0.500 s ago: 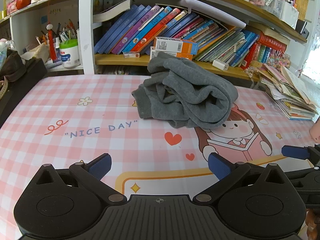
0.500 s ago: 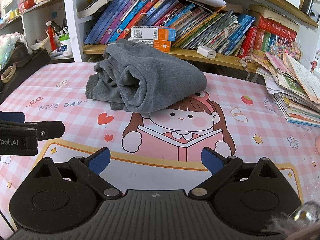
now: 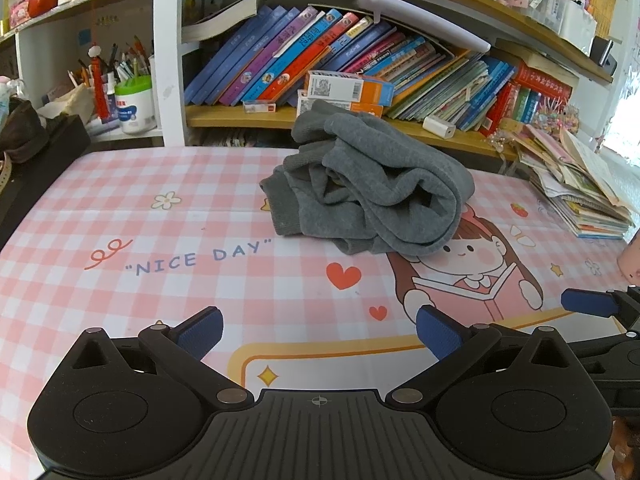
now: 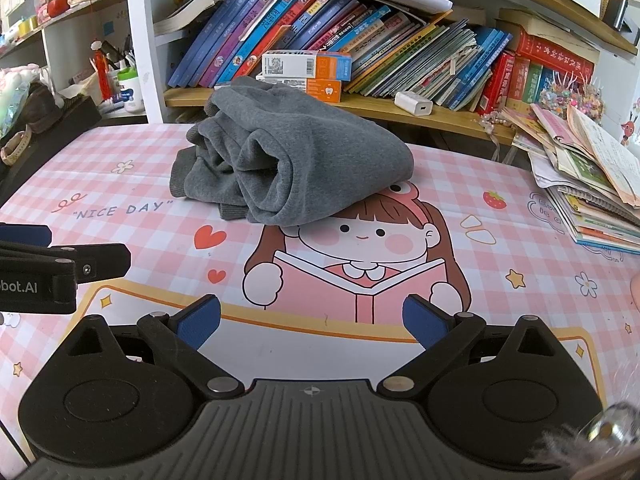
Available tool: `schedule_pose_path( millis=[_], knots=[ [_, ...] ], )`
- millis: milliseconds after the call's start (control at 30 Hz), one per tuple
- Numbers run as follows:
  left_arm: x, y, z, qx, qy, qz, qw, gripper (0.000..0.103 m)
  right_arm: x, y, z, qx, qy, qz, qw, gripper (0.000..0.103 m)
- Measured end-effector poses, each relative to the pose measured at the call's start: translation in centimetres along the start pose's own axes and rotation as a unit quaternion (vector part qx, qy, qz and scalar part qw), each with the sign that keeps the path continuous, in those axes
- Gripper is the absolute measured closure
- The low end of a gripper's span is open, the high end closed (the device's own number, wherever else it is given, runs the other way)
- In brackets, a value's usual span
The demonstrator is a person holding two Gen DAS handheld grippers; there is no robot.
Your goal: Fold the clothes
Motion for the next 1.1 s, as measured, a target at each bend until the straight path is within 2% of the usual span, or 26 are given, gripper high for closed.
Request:
schedule_pose_path(
  millis=[1100],
  knots=[
    [-0.3,0.4,1.3,-0.001,0.008,-0.002,1.0,0.0,-0.4,-0.1,1.6,-0.002,0.01,-0.001,1.0,0.005]
  ],
)
Point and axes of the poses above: each gripper's, at about its wrist camera, not at the fingertips, and z roughly the way its jaws point, y to its left, x to its underside, the point moved 9 cm from there along z, roughly the way its jaws point, and after that the axes turned 4 degrees about z, right-handed, at the moved point
